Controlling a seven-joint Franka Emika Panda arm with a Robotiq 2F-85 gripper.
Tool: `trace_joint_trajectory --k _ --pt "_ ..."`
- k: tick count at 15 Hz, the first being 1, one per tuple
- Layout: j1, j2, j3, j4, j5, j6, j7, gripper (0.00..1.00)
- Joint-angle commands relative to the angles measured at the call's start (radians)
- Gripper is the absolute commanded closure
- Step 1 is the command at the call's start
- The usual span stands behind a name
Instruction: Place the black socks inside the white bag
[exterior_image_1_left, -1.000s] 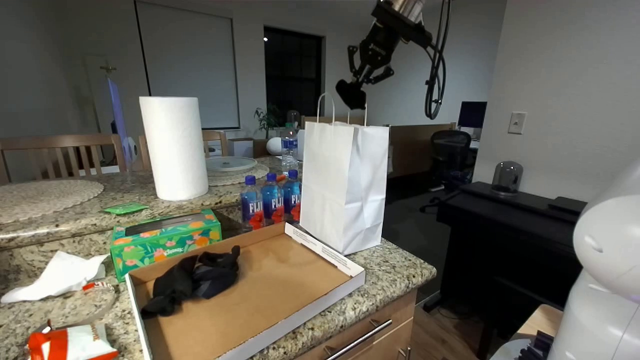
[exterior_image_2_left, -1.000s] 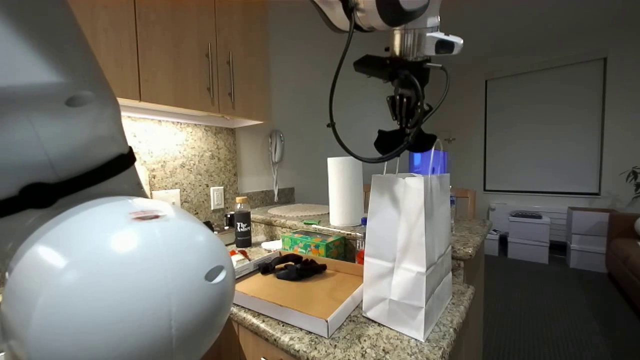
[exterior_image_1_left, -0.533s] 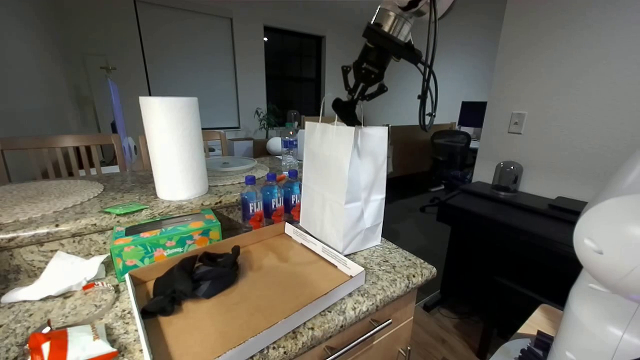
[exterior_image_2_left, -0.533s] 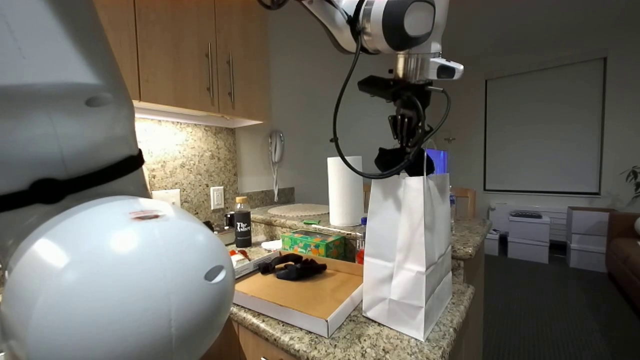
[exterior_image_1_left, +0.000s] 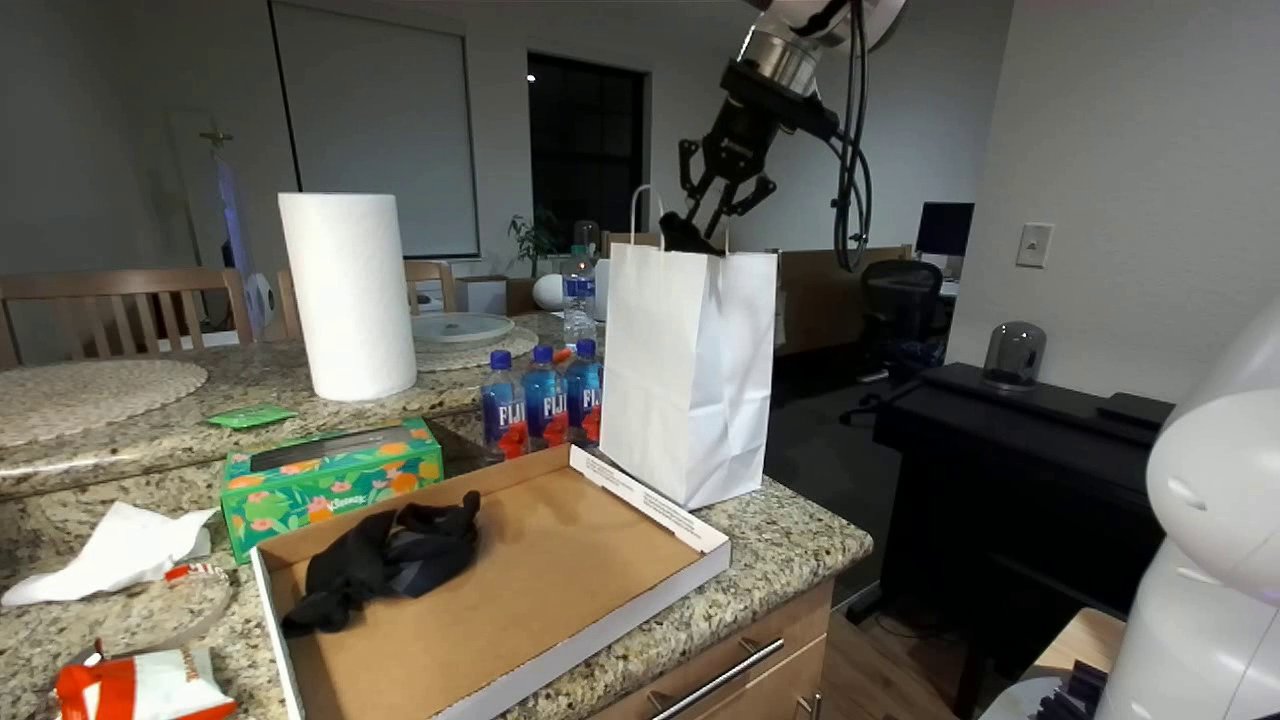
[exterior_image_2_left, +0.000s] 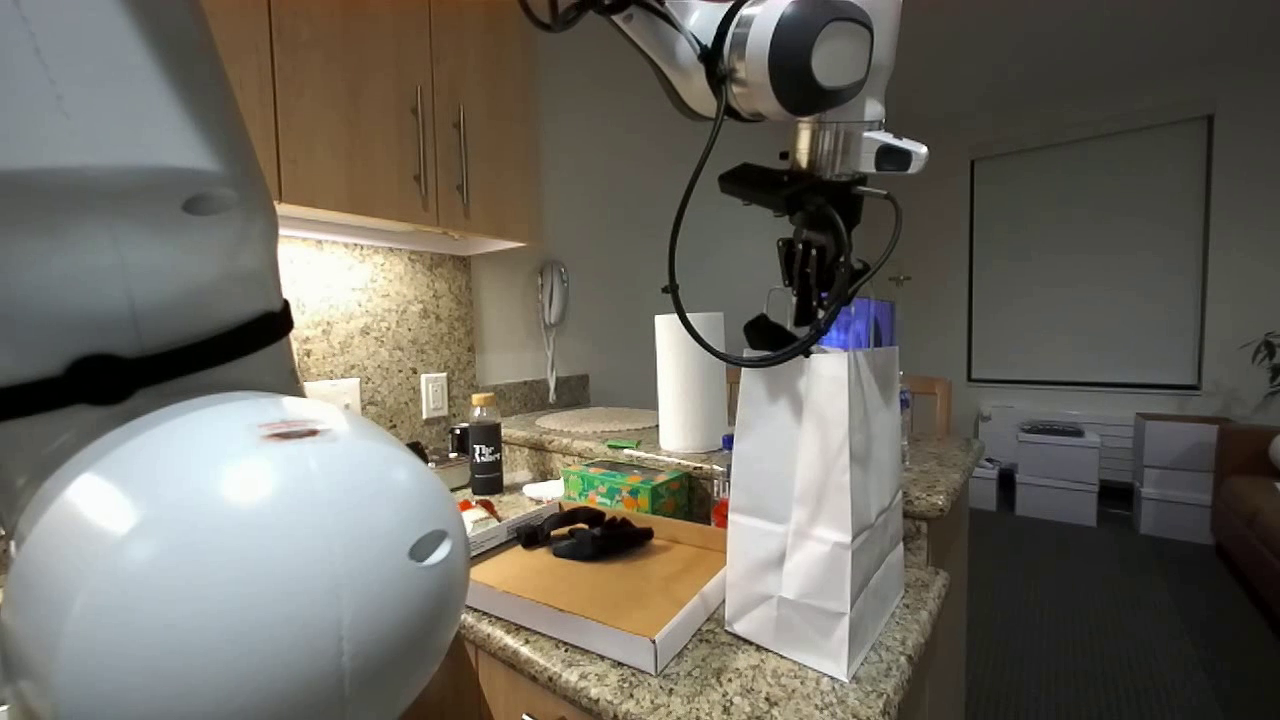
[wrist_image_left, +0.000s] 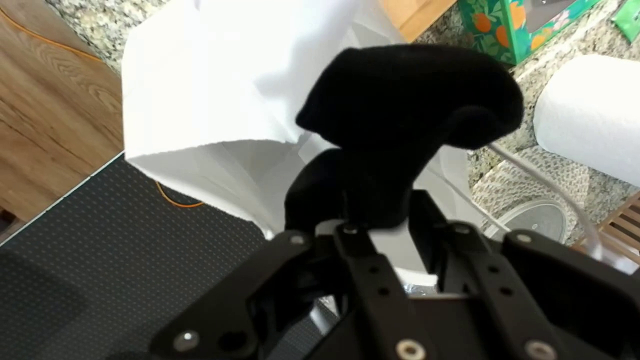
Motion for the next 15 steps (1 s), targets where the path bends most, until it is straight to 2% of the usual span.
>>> trace_joint_trajectory --k 1,7,15 --pt "-0.008 0.004 0.009 0.002 0.02 0.009 0.016 0.38" --pt "-0.006 -0.018 0.006 0.005 0.033 0.008 0.007 0.01" --pt "0.034 -0.146 0.061 0.041 0.019 -0.003 -0.021 0.0"
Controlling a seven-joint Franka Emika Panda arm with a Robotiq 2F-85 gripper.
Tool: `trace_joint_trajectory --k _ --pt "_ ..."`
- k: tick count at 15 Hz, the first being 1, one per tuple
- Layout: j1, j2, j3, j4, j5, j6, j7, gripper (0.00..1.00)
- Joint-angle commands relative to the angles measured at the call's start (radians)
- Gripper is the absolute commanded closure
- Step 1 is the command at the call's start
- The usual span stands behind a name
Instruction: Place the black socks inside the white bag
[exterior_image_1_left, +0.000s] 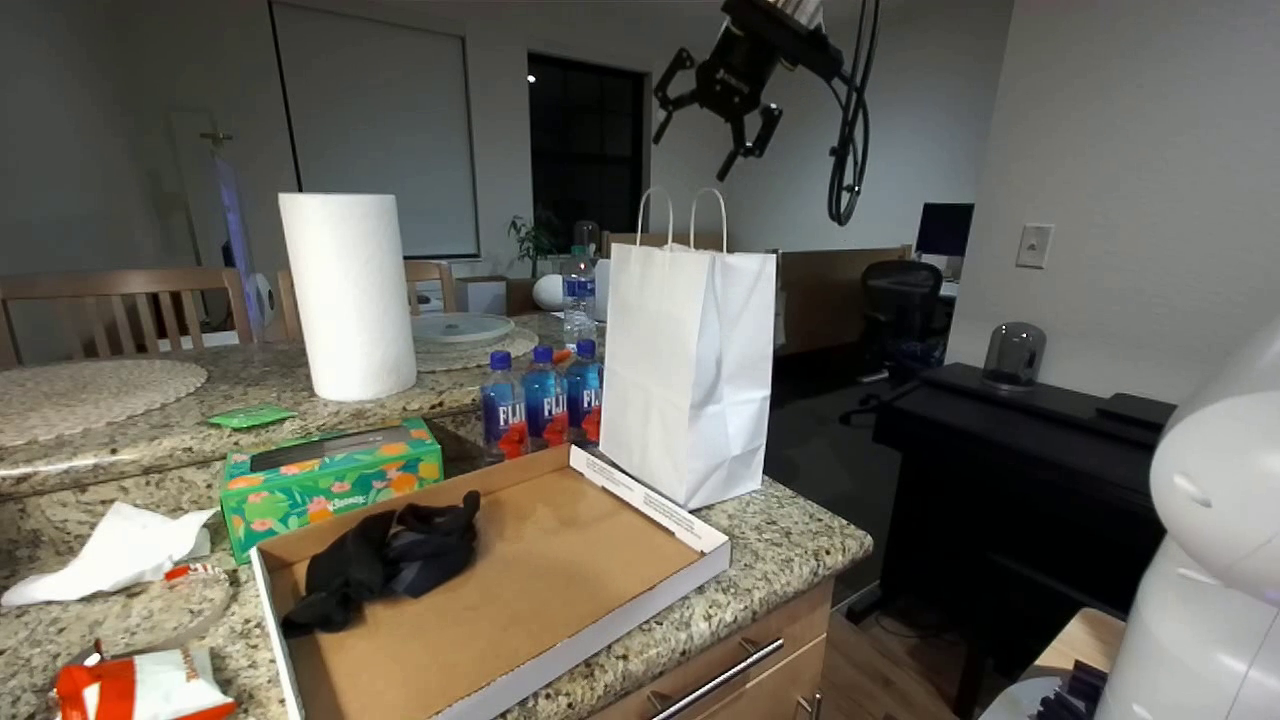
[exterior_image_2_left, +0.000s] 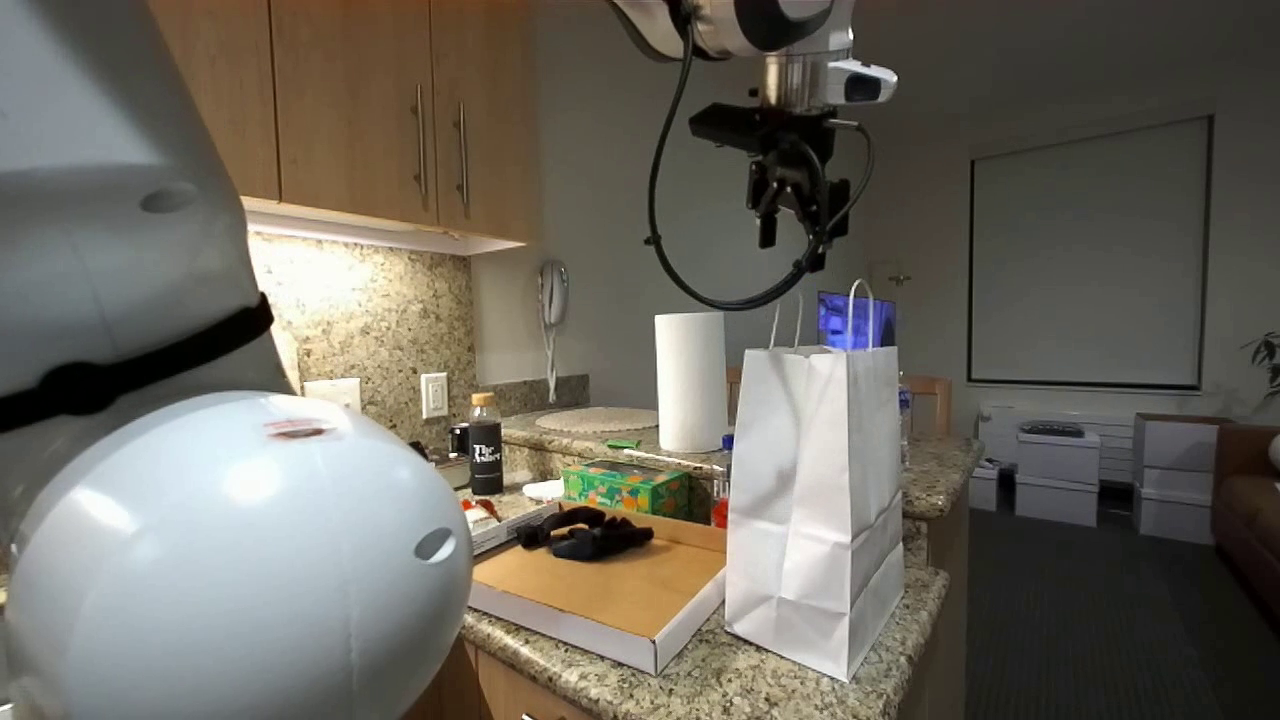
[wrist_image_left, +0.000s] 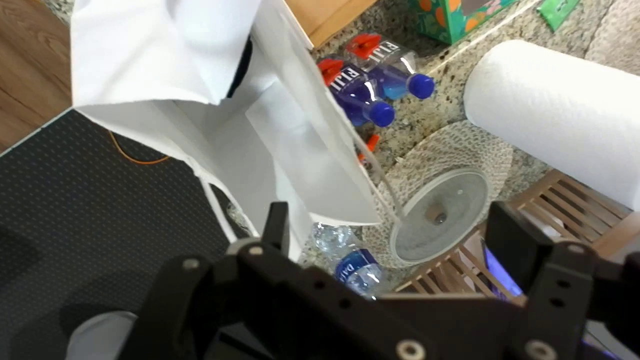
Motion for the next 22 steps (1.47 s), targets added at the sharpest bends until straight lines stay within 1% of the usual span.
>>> trace_joint_trajectory --k 1,5,8,11,14,16,20,22 --pt "0.033 -0.065 0.042 0.0 0.009 -0.009 -0.026 0.0" --pt "0.095 -0.073 0.105 0.025 -0.002 -0.061 -0.052 0.0" --pt "0.147 -0.048 0.141 0.038 0.008 -0.098 -0.092 0.0" --pt "0.188 -0.014 0.169 0.038 0.007 -0.11 -0.137 0.0" --pt "0.209 0.058 0.199 0.054 -0.017 -0.138 -0.156 0.0" --pt "0.22 0.114 0.216 0.061 -0.027 -0.137 -0.18 0.0" --pt "0.237 0.239 0.261 0.076 -0.085 -0.106 -0.198 0.0" --pt "0.251 0.294 0.286 0.084 -0.14 -0.081 -0.181 0.0"
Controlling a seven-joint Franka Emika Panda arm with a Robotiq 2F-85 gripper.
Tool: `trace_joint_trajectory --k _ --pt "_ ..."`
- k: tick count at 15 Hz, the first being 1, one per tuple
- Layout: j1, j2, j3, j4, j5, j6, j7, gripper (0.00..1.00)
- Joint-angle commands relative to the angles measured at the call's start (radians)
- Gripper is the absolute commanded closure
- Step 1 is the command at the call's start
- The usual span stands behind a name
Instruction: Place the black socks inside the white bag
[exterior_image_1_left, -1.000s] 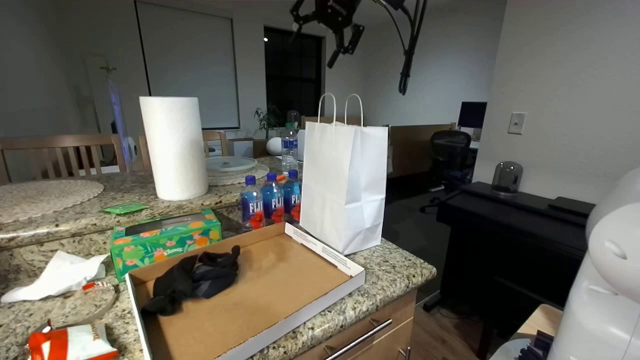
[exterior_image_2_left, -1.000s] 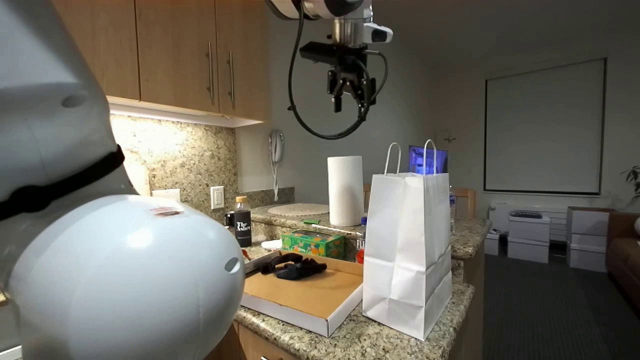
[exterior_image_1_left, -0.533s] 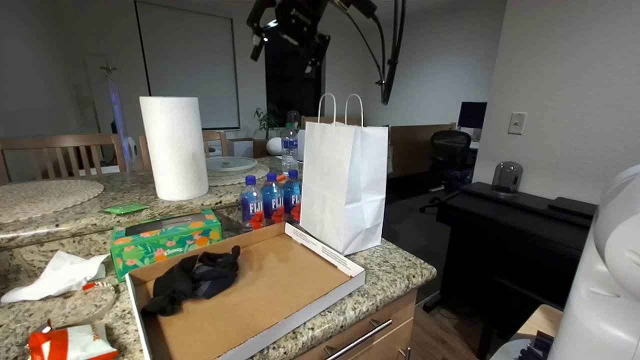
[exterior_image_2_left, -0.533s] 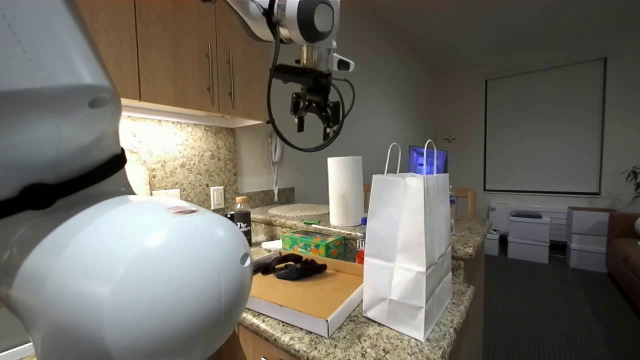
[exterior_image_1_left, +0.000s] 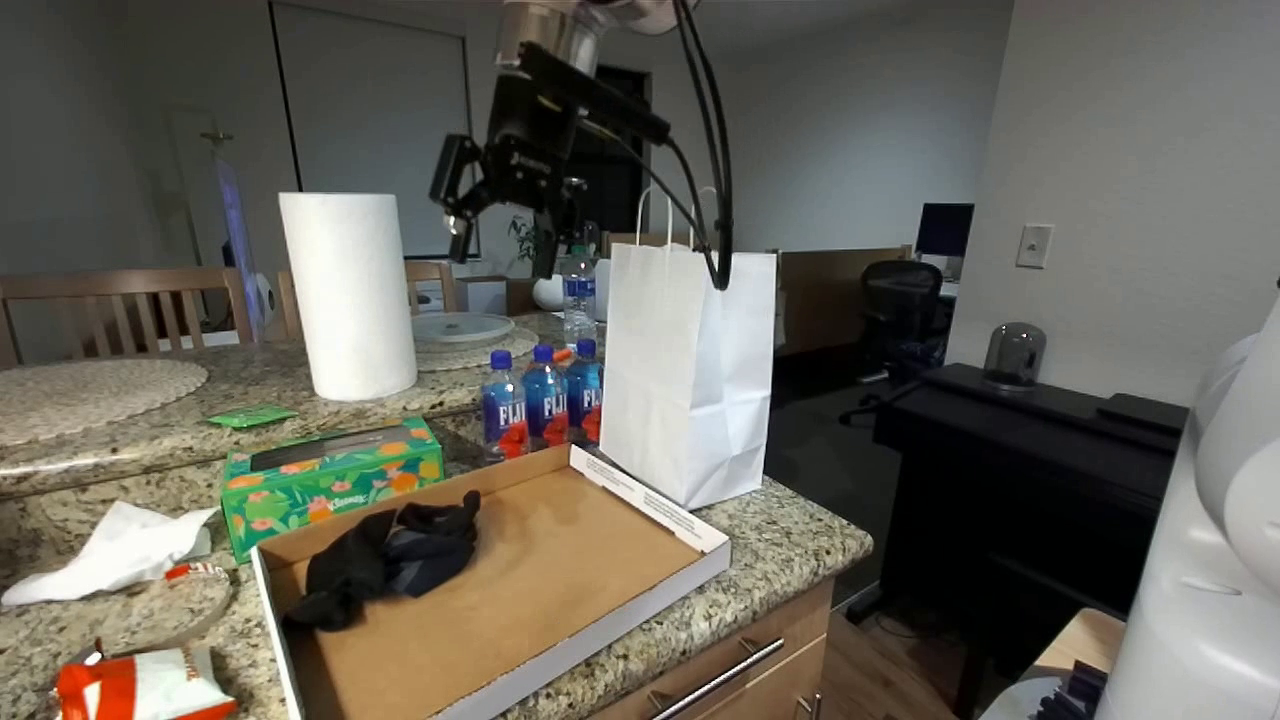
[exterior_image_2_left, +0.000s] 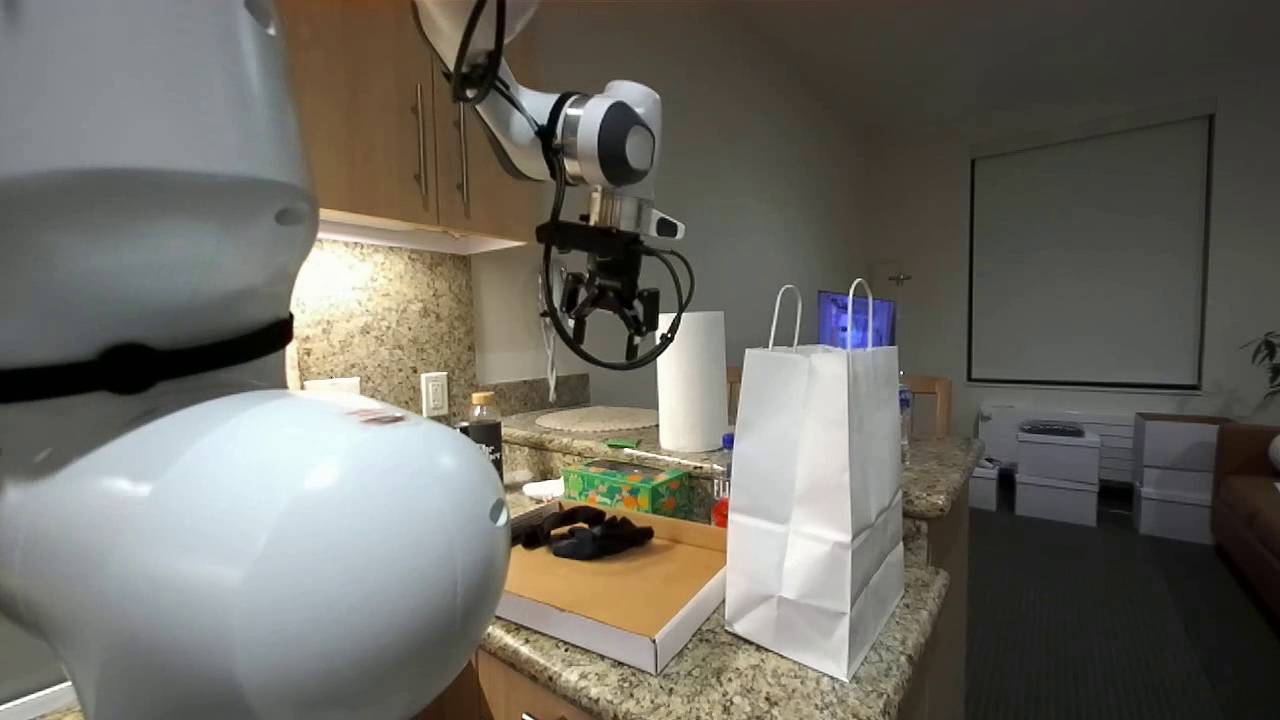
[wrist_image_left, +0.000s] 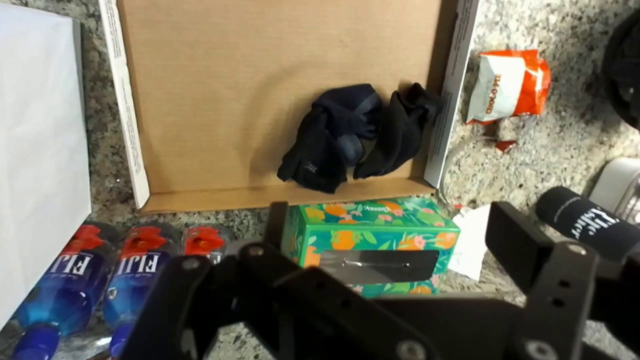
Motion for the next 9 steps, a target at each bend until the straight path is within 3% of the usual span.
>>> trace_joint_trajectory --k 1,9 --pt "0.024 0.105 0.037 0.041 -0.094 0.039 -0.004 0.0" --pt "0.104 0.267 0.074 0.008 -0.311 0.338 0.085 0.0"
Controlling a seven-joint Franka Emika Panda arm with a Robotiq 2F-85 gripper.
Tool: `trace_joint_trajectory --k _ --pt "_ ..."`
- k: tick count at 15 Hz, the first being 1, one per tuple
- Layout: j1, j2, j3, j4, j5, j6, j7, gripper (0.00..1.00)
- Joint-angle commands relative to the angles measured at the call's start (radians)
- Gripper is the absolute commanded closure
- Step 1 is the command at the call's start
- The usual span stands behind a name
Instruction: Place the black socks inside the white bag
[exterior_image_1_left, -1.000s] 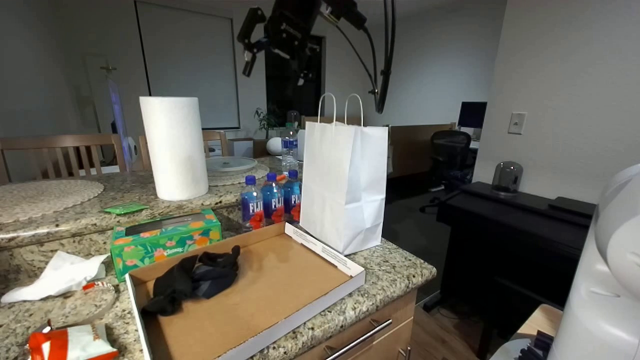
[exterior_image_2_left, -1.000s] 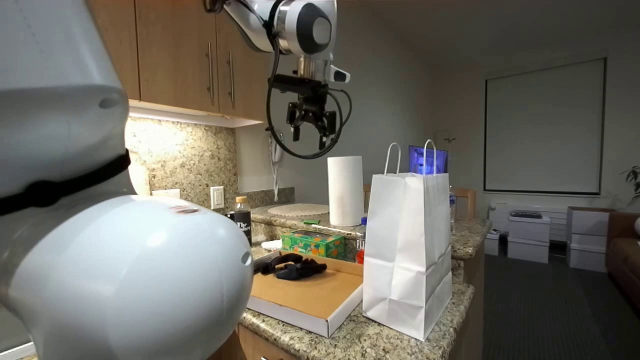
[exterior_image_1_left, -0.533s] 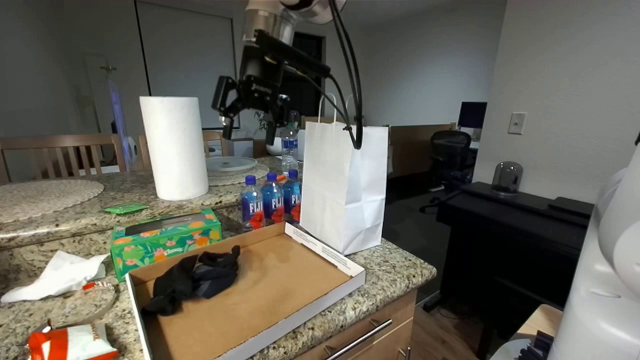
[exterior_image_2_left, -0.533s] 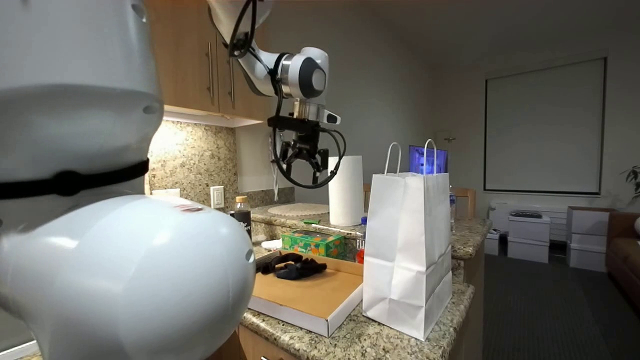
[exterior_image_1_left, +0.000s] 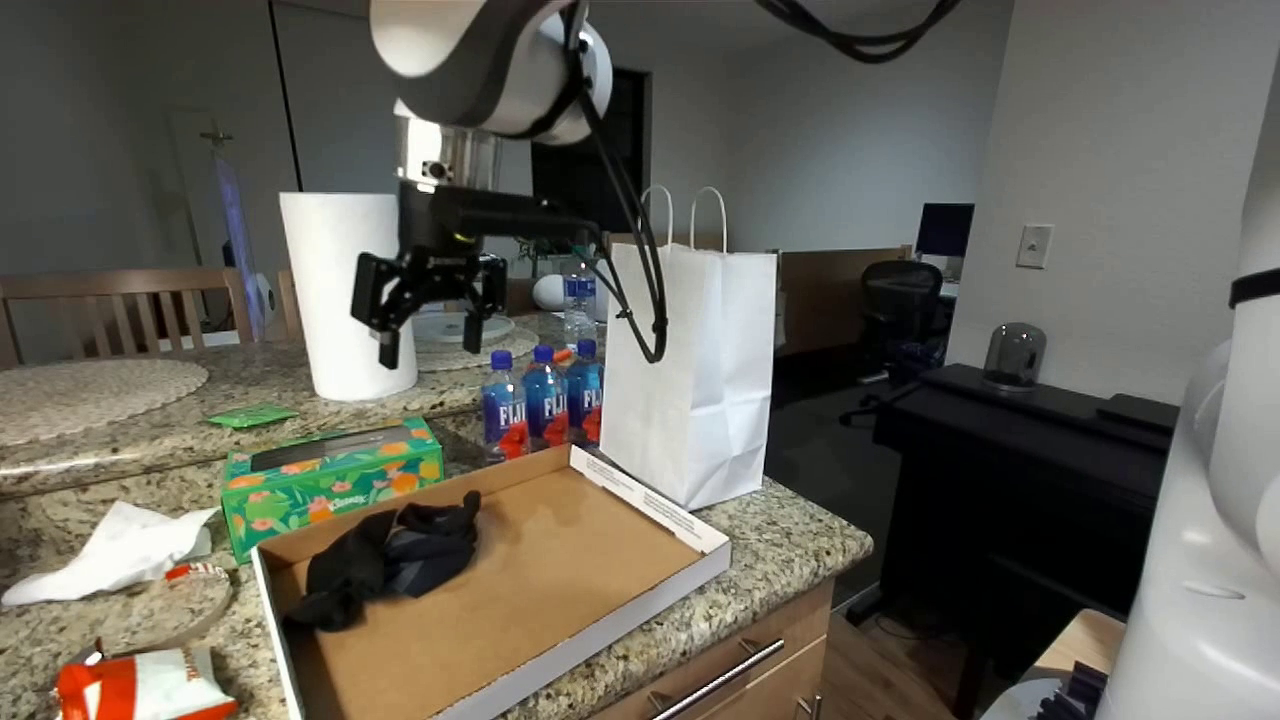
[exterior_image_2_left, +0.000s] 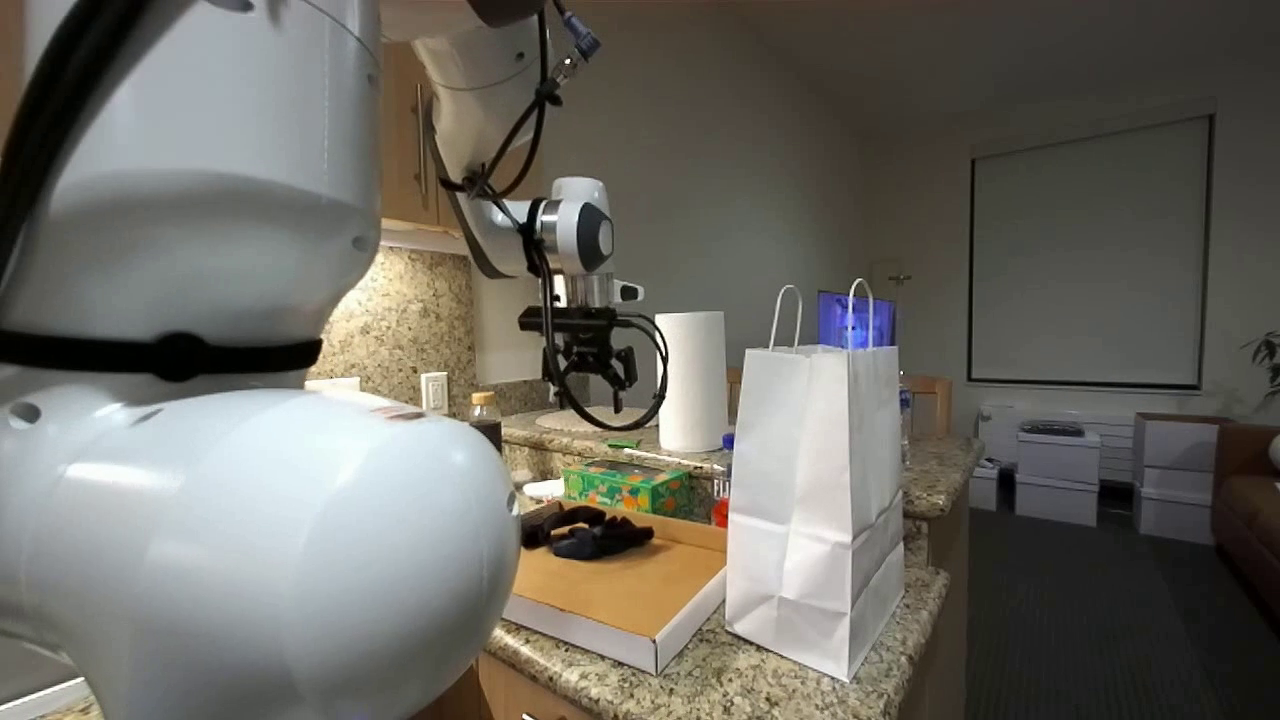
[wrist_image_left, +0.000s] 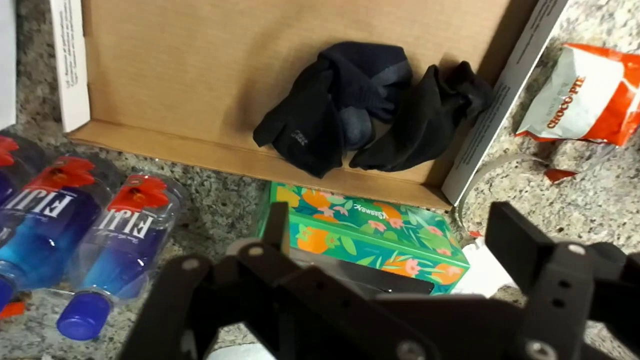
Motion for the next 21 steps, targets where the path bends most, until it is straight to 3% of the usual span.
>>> trace_joint_trajectory --k 1,7,11,16,21 --pt "0.027 0.065 -0.001 -0.011 -0.071 0.086 0.048 0.0" --pt "0.061 0.169 -0.014 -0.015 -0.101 0.106 0.054 0.0" --pt "0.089 0.212 -0.03 -0.04 -0.138 0.188 0.075 0.0" --pt "0.156 0.29 -0.098 -0.037 -0.276 0.31 0.198 0.0" --pt "0.211 0.396 -0.152 0.018 -0.328 0.307 0.255 0.0"
